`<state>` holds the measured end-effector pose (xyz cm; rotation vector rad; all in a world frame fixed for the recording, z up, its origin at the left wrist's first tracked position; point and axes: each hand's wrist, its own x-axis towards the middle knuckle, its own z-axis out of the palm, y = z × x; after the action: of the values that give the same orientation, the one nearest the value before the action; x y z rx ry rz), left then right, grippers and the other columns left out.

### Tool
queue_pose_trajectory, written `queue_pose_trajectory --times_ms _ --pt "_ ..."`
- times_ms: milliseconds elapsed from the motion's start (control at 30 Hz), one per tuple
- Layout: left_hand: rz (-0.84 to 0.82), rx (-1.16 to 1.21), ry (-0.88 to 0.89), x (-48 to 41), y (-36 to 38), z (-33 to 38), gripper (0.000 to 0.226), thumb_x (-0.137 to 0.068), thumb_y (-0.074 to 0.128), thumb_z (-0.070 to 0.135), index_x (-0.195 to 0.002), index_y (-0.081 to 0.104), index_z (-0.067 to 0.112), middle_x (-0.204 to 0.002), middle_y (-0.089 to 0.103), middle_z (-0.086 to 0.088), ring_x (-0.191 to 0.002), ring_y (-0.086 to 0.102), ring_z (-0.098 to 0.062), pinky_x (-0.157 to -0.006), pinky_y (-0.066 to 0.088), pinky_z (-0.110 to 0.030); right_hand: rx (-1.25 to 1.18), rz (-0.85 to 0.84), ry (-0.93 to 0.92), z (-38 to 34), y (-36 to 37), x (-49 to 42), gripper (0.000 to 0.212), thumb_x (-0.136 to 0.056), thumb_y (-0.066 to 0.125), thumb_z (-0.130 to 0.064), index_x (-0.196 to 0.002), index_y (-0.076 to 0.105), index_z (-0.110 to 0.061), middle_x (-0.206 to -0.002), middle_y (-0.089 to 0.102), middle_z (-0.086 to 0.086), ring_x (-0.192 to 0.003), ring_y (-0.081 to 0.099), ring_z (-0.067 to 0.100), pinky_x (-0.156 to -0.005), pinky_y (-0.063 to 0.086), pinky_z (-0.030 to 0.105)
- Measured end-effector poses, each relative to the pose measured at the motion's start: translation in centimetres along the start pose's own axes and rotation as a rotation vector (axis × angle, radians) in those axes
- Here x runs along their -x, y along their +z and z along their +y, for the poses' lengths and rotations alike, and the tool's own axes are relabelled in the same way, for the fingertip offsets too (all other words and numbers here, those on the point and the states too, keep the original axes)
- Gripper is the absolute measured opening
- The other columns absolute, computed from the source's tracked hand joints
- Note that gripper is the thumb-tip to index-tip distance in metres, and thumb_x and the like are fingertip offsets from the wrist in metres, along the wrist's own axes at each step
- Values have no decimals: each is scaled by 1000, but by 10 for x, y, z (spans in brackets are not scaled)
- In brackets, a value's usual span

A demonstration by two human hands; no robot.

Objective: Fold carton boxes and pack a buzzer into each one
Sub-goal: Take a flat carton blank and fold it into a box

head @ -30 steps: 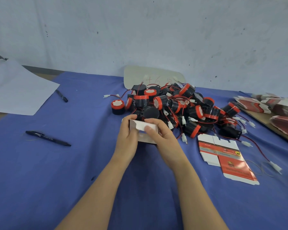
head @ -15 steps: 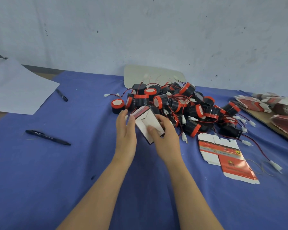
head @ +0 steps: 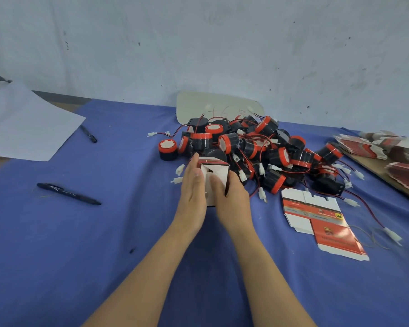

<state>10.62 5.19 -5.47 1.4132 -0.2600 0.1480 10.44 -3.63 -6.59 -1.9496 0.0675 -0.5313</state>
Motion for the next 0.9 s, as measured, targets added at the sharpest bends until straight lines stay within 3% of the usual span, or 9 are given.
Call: queue_pose_trajectory --times_ms 167,233,300,367,433,500,633,800,900 --pt "-1 -42 23 -1 -3 -2 44 -104 18 32 -147 20 34 -155 28 7 -140 30 -9 -115 29 -28 -52 -97 14 -2 -1 0 45 -101 41 -33 -145 36 -26 -120 57 -13 -101 53 -2 -76 37 -4" --pt "6 -38 22 -3 -4 -4 44 -104 19 33 -148 22 35 -151 32 9 -131 37 -1 -97 35 -4 -227 -152 42 -5 0 -1 45 -103 33 -35 -147 34 -26 -138 49 -13 -122 46 -1 -98 35 7" --pt "16 -17 13 -5 -4 -4 45 -104 20 33 -149 23 32 -150 35 9 -125 40 2 -84 35 4 -375 -162 84 -9 -1 1 40 -104 28 -38 -138 46 -29 -136 52 -15 -126 45 -3 -104 38 16" --pt "22 25 2 -6 -6 -3 46 -103 19 36 -148 23 32 -150 34 10 -128 40 0 -95 37 -4 -422 -169 118 -14 -8 1 33 -102 35 -41 -116 63 -32 -114 67 -15 -110 59 -1 -89 48 15" --pt "34 46 -21 -7 -8 -2 48 -100 18 43 -148 23 35 -151 35 8 -135 38 -7 -111 33 -25 -442 -208 119 -19 -20 1 27 -93 53 -44 -100 69 -24 -96 73 -9 -92 67 5 -80 51 20" --pt "44 52 -64 -8 -11 0 51 -98 17 48 -146 31 34 -147 43 3 -133 43 -13 -113 34 -37 -435 -279 86 -22 -31 0 22 -84 64 -38 -94 69 -19 -86 73 -7 -81 66 6 -77 50 23" --pt "19 -5 -101 -5 -14 2 69 -82 16 67 -124 55 29 -123 62 -3 -114 60 -18 -100 48 -39 -419 -445 24 -27 -34 3 17 -90 64 -12 -106 66 -16 -97 74 1 -92 69 13 -80 56 25" --pt "79 53 -75 -4 -12 0 57 -87 19 62 -121 54 32 -125 59 -7 -116 58 -20 -99 49 -41 -390 -515 13 -37 -30 7 27 -95 53 -3 -122 56 -10 -109 70 14 -102 67 23 -89 55 32" --pt "100 30 -38 -4 -11 0 65 -81 21 65 -126 52 31 -133 54 -4 -121 53 -14 -103 44 -33 -211 -404 -90 -39 -24 8 18 -95 51 -1 -109 57 -10 -100 68 15 -93 65 27 -84 55 37"
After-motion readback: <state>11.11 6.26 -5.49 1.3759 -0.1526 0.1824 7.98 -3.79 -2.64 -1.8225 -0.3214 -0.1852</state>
